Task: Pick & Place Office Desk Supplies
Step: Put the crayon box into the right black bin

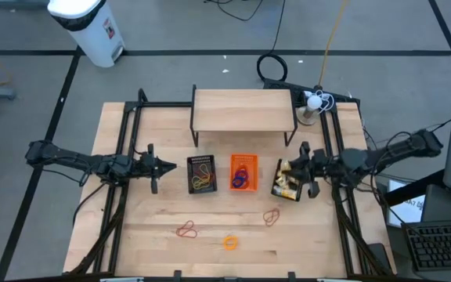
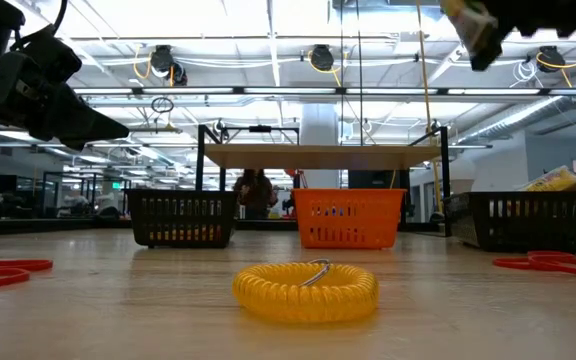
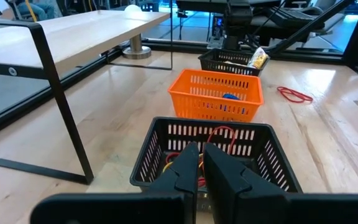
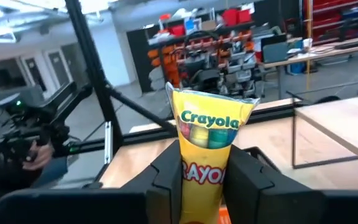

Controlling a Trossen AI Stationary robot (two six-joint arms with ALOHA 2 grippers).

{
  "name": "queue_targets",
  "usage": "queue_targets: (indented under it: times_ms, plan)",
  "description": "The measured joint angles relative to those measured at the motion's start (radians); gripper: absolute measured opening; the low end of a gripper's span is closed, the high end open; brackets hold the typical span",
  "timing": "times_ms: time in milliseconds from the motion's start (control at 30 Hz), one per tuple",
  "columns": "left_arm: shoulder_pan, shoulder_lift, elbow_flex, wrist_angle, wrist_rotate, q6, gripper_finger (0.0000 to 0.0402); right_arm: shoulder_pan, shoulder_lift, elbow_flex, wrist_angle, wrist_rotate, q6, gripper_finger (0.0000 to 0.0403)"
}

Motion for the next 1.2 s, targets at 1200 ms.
queue_targets:
  times_ms: [1200]
  plan:
    - [0.0,0.0,0.0,-0.002,0.0,0.002,0.0026,-0.081,-0.161,0.02,-0.193,0.005,0.029,0.0074]
